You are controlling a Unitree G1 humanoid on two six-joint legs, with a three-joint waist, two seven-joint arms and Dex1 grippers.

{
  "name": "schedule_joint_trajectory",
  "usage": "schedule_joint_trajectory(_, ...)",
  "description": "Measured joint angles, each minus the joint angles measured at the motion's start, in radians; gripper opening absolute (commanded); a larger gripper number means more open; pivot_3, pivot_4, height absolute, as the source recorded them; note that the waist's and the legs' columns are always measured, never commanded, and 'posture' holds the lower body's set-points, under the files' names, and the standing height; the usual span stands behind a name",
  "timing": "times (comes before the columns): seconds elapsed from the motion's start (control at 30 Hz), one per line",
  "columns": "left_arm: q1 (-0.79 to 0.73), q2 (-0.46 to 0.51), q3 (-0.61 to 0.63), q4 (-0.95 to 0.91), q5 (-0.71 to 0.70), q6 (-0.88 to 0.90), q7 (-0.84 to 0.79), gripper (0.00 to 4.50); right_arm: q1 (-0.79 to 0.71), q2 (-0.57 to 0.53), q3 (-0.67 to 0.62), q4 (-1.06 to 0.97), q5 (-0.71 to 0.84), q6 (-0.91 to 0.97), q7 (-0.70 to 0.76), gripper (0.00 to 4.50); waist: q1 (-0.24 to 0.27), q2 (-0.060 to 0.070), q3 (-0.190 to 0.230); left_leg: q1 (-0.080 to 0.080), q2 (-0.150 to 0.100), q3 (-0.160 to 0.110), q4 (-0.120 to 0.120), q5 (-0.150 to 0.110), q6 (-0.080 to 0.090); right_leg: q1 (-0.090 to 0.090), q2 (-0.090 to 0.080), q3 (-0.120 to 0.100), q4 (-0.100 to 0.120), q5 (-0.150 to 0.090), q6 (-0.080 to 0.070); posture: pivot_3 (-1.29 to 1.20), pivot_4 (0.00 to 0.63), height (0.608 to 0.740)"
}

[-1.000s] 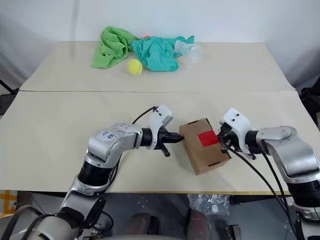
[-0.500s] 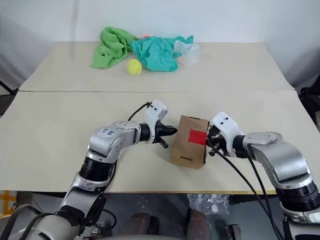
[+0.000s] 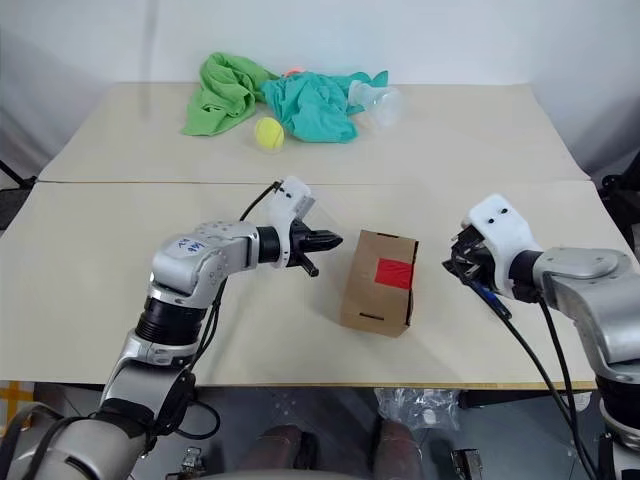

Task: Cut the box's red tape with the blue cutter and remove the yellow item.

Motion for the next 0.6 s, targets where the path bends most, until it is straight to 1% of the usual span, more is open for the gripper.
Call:
schedule_joint_trajectory(0.03,-0.013,-0.003,0.007,0.0,-0.015,0.001,-0.011,0.0,-0.01,0.008,-0.015,-0.015,0.015,0.032,-0.007,2.75,0.0,0.0,0.0,0.0,0.0,0.0,0.0,0.0,0.0,0.0,0.0,0.0,0.0,0.0,0.0,0.0,0.15,0.74)
schedule_joint_trajectory(0.13,-0.051,-0.027,0.007,-0.004,-0.059,0.004,-0.044,0.0,-0.069,0.074,-0.069,-0.082,0.062,0.135,-0.031,3.76,-0.001,0.0,0.0,0.001,0.0,0.0,0.0,0.0,0.0,0.0,0.0,0.0,0.0,0.0,0.0,0.0,0.15,0.74)
schedule_joint_trajectory(0.2,-0.056,-0.048,-0.018,-0.007,-0.079,0.006,-0.06,0.0,-0.11,0.138,-0.098,-0.128,0.086,0.208,-0.055,4.49,-0.001,0.0,0.0,0.001,0.0,0.0,0.0,0.0,0.0,0.0,0.0,0.0,0.0,0.0,0.0,0.0,0.15,0.74)
schedule_joint_trajectory(0.23,-0.056,-0.054,-0.042,-0.007,-0.082,0.01,-0.069,0.0,-0.122,0.184,-0.115,-0.144,0.092,0.248,-0.077,4.49,-0.002,0.0,0.0,0.001,0.0,0.0,0.0,0.0,0.0,0.0,0.0,0.0,0.0,0.0,0.0,0.0,0.15,0.74)
schedule_joint_trajectory(0.3,-0.055,-0.058,-0.078,-0.007,-0.086,0.012,-0.082,0.0,-0.123,0.242,-0.121,-0.156,0.096,0.291,-0.117,4.49,-0.002,0.0,0.0,0.001,0.0,0.0,0.0,0.0,0.0,0.0,0.0,0.0,0.001,0.0,0.0,0.0,0.15,0.74)
schedule_joint_trajectory(0.4,-0.052,-0.039,-0.127,-0.002,-0.074,0.007,-0.087,0.0,-0.095,0.292,-0.127,-0.175,0.097,0.302,-0.18,4.49,-0.002,0.0,0.0,0.001,-0.001,0.001,-0.001,0.0,0.0,0.0,0.0,0.001,0.001,0.0,0.0,0.0,0.15,0.74)
schedule_joint_trajectory(0.6,-0.032,-0.021,-0.189,0.04,-0.028,-0.04,-0.086,0.0,0.054,0.317,-0.153,-0.251,0.126,0.302,-0.221,4.49,-0.002,0.0,0.0,0.001,-0.002,0.002,-0.002,0.0,0.001,-0.001,0.0,0.002,0.0,0.0,0.0,0.0,0.15,0.74)
